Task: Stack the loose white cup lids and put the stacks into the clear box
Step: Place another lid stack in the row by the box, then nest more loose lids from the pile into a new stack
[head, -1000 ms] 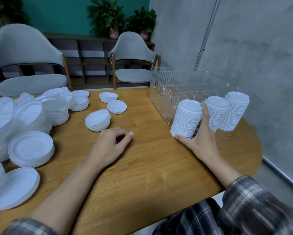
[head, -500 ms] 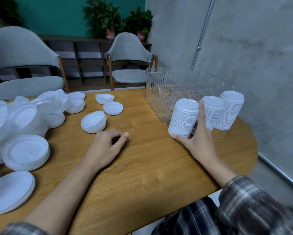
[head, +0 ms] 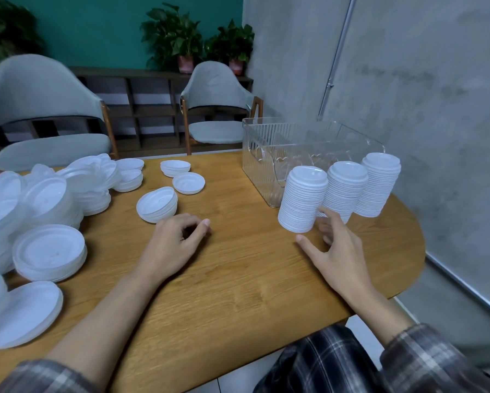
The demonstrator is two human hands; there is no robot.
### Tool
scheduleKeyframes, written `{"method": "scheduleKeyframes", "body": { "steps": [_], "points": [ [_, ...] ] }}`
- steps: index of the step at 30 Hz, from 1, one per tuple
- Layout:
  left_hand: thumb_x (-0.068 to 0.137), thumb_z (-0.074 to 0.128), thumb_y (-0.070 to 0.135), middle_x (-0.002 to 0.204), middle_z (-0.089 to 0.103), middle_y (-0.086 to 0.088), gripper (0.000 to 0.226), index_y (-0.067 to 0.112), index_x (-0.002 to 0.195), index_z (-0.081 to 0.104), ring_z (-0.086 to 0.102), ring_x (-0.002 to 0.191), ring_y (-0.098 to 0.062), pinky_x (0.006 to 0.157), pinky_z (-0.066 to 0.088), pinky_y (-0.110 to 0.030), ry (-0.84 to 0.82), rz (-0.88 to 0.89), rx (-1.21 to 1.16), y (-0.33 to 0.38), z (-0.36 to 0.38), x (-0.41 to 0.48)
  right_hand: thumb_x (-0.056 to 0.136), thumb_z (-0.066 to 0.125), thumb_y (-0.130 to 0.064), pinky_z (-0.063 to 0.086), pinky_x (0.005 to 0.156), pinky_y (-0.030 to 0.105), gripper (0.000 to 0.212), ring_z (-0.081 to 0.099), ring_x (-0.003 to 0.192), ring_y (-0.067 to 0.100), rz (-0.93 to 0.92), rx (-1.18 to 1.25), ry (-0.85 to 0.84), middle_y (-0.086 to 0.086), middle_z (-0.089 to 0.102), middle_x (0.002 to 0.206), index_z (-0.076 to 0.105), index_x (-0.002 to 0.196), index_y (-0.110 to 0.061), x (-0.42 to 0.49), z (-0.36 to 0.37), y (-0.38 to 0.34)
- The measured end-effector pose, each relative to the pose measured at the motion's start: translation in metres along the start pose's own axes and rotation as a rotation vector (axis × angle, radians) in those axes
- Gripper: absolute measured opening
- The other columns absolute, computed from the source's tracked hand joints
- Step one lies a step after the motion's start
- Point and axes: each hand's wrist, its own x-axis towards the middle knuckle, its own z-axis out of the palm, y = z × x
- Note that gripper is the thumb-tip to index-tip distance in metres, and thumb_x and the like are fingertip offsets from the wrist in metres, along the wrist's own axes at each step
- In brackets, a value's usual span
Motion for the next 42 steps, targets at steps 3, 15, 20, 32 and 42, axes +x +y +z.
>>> {"method": "scheduleKeyframes", "body": {
  "steps": [3, 15, 20, 32, 42],
  "points": [
    [0.102, 0.066, 0.028, 0.080, 0.072, 0.016, 0.023, 0.024, 0.084, 0.079, 0.065, 0.078, -0.009, 0.072, 0.051, -0.030, 0.045, 0.029, 0.024, 0.002, 0.000, -0.001, 0.088, 0.082, -0.037, 0.053, 0.100, 0.030, 0.066, 0.062, 0.115, 0.007, -0.037, 0.007, 0.021, -0.006, 0.065, 0.128, 0.053, 0.145, -0.022, -0.003, -0.001, -0.004],
    [0.086, 0.077, 0.007, 0.110, 0.061, -0.002, 0.032, 0.014, 0.117, 0.072, 0.054, 0.106, -0.022, 0.093, 0.047, -0.036, 0.420, 0.079, 0.303, -0.019, -0.023, 0.002, 0.091, 0.079, -0.028, 0.044, 0.097, 0.013, 0.030, 0.060, 0.110, -0.002, -0.329, 0.047, -0.339, -0.015, 0.065, 0.115, 0.071, 0.120, -0.023, 0.018, 0.068, -0.060],
    [0.086, 0.076, 0.017, 0.115, 0.070, 0.004, 0.032, 0.019, 0.117, 0.070, 0.060, 0.109, -0.025, 0.093, 0.050, -0.050, 0.390, -0.019, 0.337, -0.029, -0.026, 0.005, 0.091, 0.079, -0.025, 0.037, 0.096, 0.004, 0.030, 0.060, 0.109, -0.002, -0.386, 0.071, -0.389, -0.012, 0.065, 0.115, 0.071, 0.120, -0.020, 0.044, 0.104, -0.078],
    [0.090, 0.073, 0.000, 0.104, 0.076, 0.007, 0.028, 0.017, 0.112, 0.074, 0.071, 0.091, -0.016, 0.083, 0.058, -0.045, 0.432, -0.027, 0.313, -0.034, -0.027, 0.007, 0.088, 0.082, -0.018, 0.046, 0.096, 0.012, 0.034, 0.060, 0.105, -0.008, -0.422, 0.246, -0.362, -0.009, 0.066, 0.110, 0.071, 0.121, -0.018, 0.084, 0.166, -0.090],
    [0.092, 0.080, 0.009, 0.103, 0.076, 0.010, 0.022, 0.017, 0.112, 0.074, 0.071, 0.100, -0.009, 0.078, 0.053, -0.013, 0.565, -0.187, -0.185, -0.002, -0.027, 0.012, 0.079, 0.090, -0.038, 0.047, 0.106, 0.018, 0.086, 0.051, 0.132, 0.002, -0.359, 0.391, -0.414, -0.022, 0.048, 0.139, 0.044, 0.151, -0.037, 0.085, 0.150, -0.093]
  ]
}}
